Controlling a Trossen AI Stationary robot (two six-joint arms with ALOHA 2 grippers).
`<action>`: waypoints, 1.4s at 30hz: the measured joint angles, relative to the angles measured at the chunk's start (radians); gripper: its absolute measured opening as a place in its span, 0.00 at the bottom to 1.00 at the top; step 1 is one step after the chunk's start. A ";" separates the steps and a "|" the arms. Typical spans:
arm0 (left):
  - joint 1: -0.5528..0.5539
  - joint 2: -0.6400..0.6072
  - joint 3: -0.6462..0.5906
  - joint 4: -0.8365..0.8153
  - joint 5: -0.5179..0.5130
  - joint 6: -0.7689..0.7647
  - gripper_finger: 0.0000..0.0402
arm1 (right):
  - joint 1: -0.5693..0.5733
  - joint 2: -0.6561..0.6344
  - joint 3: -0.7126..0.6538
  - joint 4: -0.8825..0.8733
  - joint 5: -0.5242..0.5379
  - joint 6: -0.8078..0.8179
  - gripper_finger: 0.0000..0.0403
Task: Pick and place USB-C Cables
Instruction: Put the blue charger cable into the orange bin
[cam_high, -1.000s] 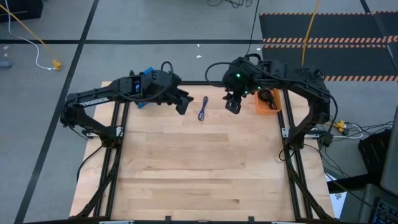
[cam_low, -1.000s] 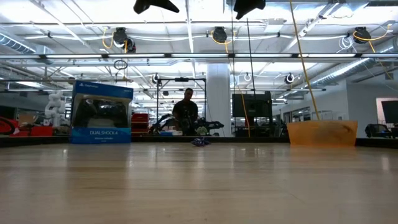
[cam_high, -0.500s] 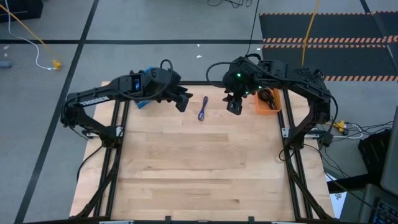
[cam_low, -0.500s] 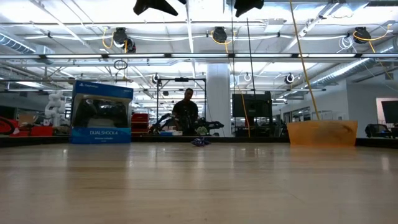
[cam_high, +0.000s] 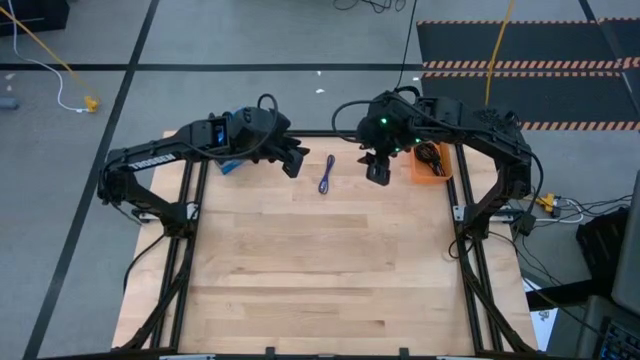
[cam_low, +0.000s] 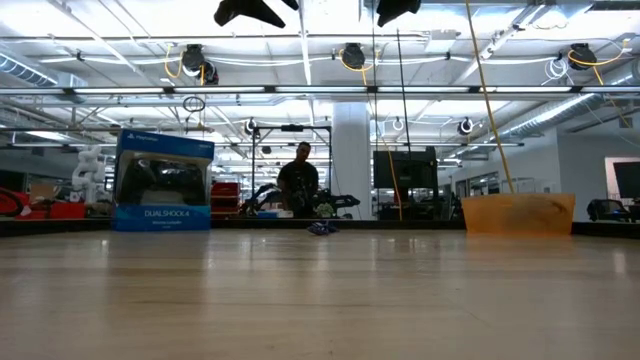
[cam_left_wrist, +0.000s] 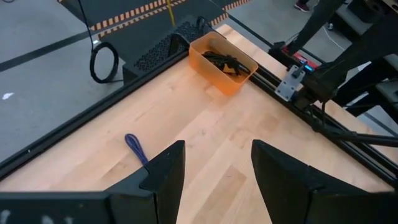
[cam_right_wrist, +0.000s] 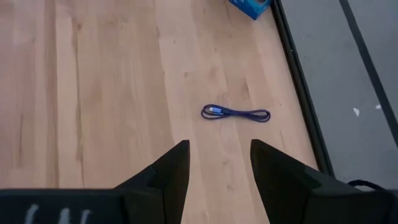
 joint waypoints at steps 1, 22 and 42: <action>-0.002 0.000 0.000 0.000 0.000 0.000 0.46 | 0.000 0.000 0.000 0.005 0.000 0.004 0.40; -0.022 -0.053 -0.001 -0.129 -0.018 -0.157 0.46 | -0.115 0.202 0.000 0.207 -0.041 0.366 0.40; -0.066 -0.089 -0.001 -0.462 -0.065 -0.202 0.46 | -0.188 0.503 0.000 0.263 -0.129 0.861 0.46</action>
